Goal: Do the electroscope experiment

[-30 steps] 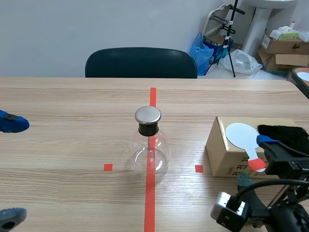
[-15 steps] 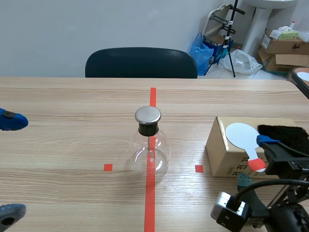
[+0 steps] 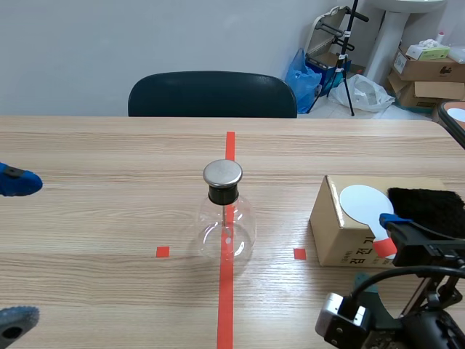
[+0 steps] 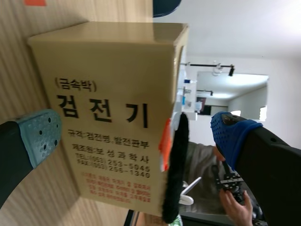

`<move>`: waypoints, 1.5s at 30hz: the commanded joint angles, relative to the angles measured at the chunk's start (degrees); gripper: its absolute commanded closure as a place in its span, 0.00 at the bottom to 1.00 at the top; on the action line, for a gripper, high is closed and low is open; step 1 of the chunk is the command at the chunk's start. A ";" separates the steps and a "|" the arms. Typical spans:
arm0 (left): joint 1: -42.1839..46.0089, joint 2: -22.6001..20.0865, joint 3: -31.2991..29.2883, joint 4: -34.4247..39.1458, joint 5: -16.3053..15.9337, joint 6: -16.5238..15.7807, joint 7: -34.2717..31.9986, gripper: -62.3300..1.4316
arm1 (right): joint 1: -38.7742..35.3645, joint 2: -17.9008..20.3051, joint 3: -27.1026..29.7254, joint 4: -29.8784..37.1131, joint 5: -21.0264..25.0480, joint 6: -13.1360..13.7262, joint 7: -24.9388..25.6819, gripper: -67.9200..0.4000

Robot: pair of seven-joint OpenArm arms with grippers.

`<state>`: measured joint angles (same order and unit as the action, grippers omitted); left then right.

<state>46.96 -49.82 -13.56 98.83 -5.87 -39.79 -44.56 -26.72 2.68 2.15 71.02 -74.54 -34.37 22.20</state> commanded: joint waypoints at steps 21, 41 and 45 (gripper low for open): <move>-0.15 0.42 0.31 0.28 -0.79 -0.09 -0.83 0.00 | 0.22 0.66 0.15 0.74 0.17 -7.28 -1.44 0.00; -0.15 0.42 0.31 0.28 -0.79 -0.09 -0.83 0.00 | 0.22 0.66 0.15 0.74 0.22 -7.80 -1.70 0.00; -0.15 0.42 0.31 0.28 -0.79 -0.09 -0.83 0.00 | 0.22 0.66 0.15 0.74 0.22 -7.80 -1.70 0.00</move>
